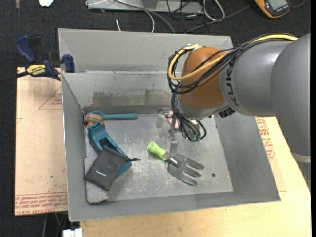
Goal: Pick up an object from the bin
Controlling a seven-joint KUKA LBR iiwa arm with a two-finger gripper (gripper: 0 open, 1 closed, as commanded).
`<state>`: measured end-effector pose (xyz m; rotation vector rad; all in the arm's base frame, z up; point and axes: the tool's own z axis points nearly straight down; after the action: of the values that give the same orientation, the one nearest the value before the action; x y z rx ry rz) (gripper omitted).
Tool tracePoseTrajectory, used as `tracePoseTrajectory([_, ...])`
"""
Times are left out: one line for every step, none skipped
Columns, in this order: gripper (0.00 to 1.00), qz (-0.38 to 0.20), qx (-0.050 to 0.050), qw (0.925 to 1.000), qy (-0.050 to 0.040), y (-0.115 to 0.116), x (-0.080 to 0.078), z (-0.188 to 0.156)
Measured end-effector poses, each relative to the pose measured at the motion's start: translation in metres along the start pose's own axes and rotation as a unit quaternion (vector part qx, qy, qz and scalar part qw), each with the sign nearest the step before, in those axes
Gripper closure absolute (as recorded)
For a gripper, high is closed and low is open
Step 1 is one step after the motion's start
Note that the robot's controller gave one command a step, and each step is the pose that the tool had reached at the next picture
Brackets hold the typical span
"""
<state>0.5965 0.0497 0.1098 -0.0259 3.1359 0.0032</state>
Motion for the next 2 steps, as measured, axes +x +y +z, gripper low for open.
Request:
tracePoseTrajectory([0.0, -0.029, 0.0, 0.9996, 0.0018, -0.003, 0.011, 0.004])
tracePoseTrajectory([0.0, 0.02, -0.001, 0.9998, -0.0003, -0.024, 0.032, -0.007])
